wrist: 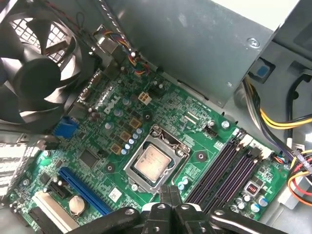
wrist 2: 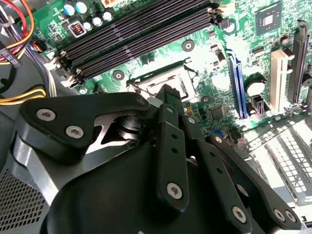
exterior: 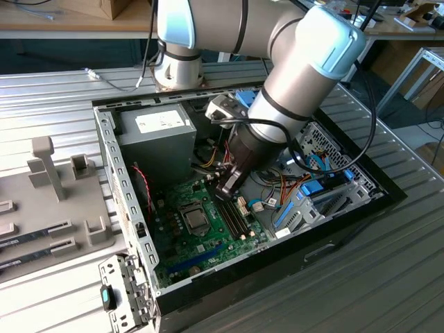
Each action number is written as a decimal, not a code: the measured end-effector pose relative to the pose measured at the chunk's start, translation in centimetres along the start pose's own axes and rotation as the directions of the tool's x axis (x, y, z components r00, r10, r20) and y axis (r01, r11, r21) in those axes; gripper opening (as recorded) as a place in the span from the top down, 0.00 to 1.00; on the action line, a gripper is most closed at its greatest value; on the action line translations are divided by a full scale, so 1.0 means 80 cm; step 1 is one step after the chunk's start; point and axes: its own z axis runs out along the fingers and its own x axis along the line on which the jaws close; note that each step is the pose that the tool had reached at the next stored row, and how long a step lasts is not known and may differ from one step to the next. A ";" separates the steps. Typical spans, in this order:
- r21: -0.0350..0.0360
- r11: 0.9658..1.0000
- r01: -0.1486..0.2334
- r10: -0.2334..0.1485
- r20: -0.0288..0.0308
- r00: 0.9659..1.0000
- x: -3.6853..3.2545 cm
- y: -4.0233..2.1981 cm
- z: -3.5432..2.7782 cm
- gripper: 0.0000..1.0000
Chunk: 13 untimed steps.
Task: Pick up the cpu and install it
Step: 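Install the first cpu locking lever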
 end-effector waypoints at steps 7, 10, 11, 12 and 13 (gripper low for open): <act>-0.002 1.000 0.001 -0.001 0.001 1.000 0.0038 0.0032 -0.0215 0.89; -0.003 1.000 0.001 -0.001 0.003 1.000 -0.0019 0.0108 -0.0216 0.89; -0.003 1.000 0.001 -0.001 0.003 1.000 -0.0040 0.0135 -0.0217 0.89; -0.003 1.000 0.001 -0.001 0.003 1.000 -0.0076 0.0184 -0.0215 0.89; -0.003 1.000 0.001 -0.001 0.003 1.000 -0.0082 0.0209 -0.0212 0.89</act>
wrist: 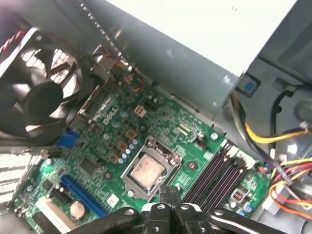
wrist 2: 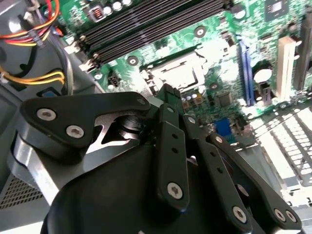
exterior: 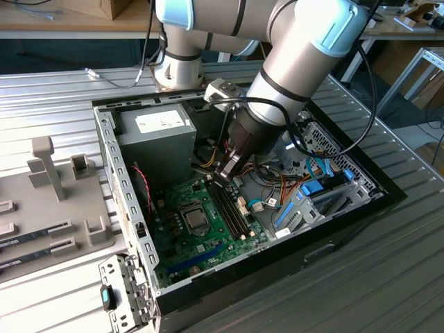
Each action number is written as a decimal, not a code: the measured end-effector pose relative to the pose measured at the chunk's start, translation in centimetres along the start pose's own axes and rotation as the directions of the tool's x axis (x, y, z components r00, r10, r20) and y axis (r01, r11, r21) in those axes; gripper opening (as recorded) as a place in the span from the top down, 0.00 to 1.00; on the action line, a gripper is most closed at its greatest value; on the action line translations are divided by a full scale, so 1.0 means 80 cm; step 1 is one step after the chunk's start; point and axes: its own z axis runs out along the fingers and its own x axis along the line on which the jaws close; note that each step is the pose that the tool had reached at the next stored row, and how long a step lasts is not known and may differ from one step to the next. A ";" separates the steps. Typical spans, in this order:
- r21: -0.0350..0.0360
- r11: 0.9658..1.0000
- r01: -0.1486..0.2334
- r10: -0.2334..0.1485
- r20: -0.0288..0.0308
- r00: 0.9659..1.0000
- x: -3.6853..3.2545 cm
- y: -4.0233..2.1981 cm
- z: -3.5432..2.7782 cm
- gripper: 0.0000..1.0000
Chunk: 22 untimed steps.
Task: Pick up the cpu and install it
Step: 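Install the first cpu locking lever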
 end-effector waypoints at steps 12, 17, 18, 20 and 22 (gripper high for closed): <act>-0.002 1.000 0.001 -0.001 0.001 1.000 -0.0025 0.0080 0.0250 0.89; -0.002 1.000 0.001 -0.001 0.002 1.000 -0.0052 0.0054 0.0400 0.89; -0.002 1.000 0.001 -0.001 0.002 1.000 -0.0055 0.0048 0.0420 0.89; -0.002 1.000 0.001 -0.001 0.001 1.000 -0.0051 0.0023 0.0464 0.89; -0.002 1.000 0.001 -0.001 0.002 1.000 -0.0039 -0.0009 0.0499 0.89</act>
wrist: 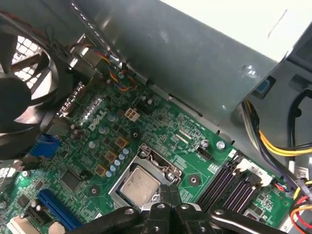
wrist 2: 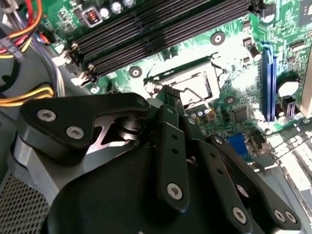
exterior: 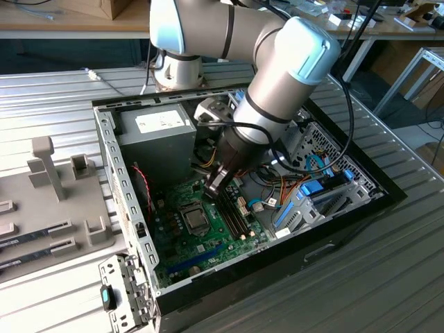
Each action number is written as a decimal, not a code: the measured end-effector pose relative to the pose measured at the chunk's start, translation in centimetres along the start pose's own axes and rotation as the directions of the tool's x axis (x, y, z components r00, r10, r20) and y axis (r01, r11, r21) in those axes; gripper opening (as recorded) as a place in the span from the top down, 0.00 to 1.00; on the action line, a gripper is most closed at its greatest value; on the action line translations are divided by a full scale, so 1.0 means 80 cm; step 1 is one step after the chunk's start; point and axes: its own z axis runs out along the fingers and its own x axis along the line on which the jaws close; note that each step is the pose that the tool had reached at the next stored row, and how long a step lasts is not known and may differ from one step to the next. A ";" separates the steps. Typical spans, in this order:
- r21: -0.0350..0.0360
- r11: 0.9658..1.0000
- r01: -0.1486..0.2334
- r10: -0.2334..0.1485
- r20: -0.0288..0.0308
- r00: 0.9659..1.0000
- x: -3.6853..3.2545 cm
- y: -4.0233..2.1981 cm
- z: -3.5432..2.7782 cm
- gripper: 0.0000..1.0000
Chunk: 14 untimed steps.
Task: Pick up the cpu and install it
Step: 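Install the first cpu locking lever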
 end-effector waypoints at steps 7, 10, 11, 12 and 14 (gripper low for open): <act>0.000 1.000 0.000 0.000 0.000 1.000 0.0056 -0.0130 0.0097 0.89; 0.001 1.000 0.007 -0.007 -0.001 1.000 0.0034 -0.0151 0.0169 0.89; 0.003 1.000 0.015 -0.015 -0.003 1.000 0.0027 -0.0156 0.0187 0.89; 0.005 1.000 0.023 -0.023 -0.005 1.000 0.0022 -0.0161 0.0203 0.89; 0.009 0.999 0.044 -0.043 -0.008 0.999 0.0008 -0.0171 0.0243 0.89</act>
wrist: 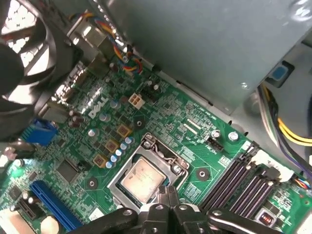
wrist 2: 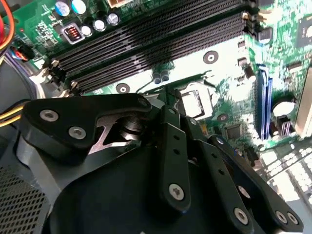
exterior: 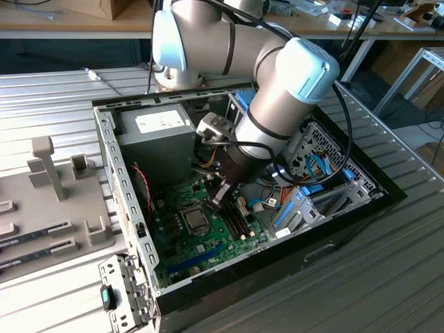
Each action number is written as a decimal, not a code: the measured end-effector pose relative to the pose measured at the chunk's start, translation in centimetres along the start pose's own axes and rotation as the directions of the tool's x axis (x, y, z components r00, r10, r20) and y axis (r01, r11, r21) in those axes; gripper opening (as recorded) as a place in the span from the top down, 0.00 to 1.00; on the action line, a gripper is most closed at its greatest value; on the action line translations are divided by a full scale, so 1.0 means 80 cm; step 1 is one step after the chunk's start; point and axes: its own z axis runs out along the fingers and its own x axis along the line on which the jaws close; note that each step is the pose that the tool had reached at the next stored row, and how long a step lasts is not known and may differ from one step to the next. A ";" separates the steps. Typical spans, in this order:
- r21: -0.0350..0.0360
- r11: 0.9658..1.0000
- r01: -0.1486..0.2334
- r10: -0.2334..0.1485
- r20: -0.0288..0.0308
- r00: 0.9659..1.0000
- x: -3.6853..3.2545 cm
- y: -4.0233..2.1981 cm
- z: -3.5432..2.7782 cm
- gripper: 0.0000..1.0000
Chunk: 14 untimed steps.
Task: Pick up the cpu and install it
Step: 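Install the first cpu locking lever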
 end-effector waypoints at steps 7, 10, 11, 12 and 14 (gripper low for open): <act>0.008 0.999 0.039 -0.039 -0.007 0.999 -0.0017 -0.0015 0.0083 0.89; 0.009 0.999 0.046 -0.046 -0.008 0.999 -0.0006 -0.0028 0.0088 0.89; 0.009 0.999 0.047 -0.047 -0.008 0.999 -0.0001 -0.0037 0.0089 0.89; 0.009 0.999 0.049 -0.049 -0.008 0.999 0.0010 -0.0052 0.0091 0.89; 0.010 0.999 0.051 -0.051 -0.008 0.999 0.0048 -0.0102 0.0094 0.89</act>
